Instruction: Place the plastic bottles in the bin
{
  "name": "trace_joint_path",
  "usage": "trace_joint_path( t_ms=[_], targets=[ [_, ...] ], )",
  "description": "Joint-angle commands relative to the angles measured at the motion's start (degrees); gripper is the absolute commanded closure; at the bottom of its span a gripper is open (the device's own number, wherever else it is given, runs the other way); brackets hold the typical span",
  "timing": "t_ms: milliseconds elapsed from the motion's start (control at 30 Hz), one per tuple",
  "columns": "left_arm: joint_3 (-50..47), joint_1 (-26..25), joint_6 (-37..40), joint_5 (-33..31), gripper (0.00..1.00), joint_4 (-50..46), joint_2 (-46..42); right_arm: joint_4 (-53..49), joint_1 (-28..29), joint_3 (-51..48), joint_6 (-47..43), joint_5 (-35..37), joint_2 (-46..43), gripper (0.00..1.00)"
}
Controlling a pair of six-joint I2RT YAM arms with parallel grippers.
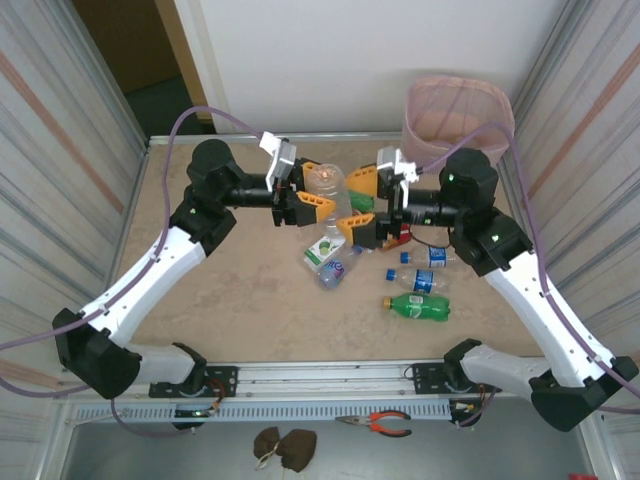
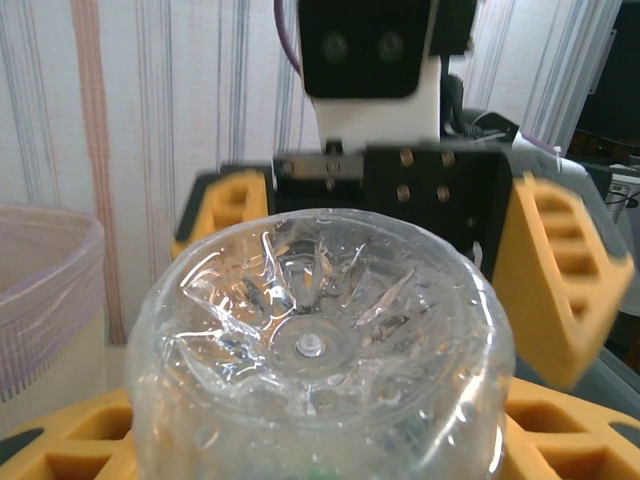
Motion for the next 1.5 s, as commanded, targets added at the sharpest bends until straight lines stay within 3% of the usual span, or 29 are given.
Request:
trace_joint_path(
  t_ms=[0, 333, 500, 567, 700, 833, 933, 1133, 1467],
  targets=[
    [2.63, -0.85, 1.91, 0.28, 0.52, 0.00, -2.14, -2.83, 1.65, -1.28, -4.76, -0.06, -1.07, 0.12],
    [4.24, -1.61, 2.36, 0.34, 0.51, 0.12, -0.98, -0.73, 3.22, -1.19, 0.72, 5.06, 2.29, 0.18],
    [3.36, -1.61, 2.91, -0.72, 0.51, -0.41, -1.80, 3.18, 3.35, -3.00, 4.99, 17.10, 0.90, 0.16],
    [3.04, -1.57, 3.07, -0.88, 0.51, -0.09, -2.18, 3.42, 3.32, -3.37, 4.74, 18.20, 0.45, 0.16],
    [2.69, -1.66, 3.10, -0.91, 0.51, 0.05, -2.65, 3.48, 3.35, -3.54, 4.51, 15.31, 0.51, 0.15],
    [2.73, -1.73, 3.07, -0.09, 0.51, 0.27, -2.58, 4.72, 3.41, -3.51, 4.57, 4.66, 1.48, 0.16],
    [2.92, -1.71, 2.87, 0.62, 0.51, 0.46, -2.42, 5.82, 3.88, -3.30, 4.85, 0.65, 2.07, 0.16],
    [2.83, -1.76, 2.98, 0.69, 0.51, 0.59, -2.67, 6.33, 4.17, -3.24, 3.99, 3.83, 1.76, 0.22],
    [2.57, -1.82, 3.44, 0.26, 0.49, 0.24, -2.56, 6.57, 4.31, -2.88, 4.35, 3.24, 1.91, 0.35]
  ],
)
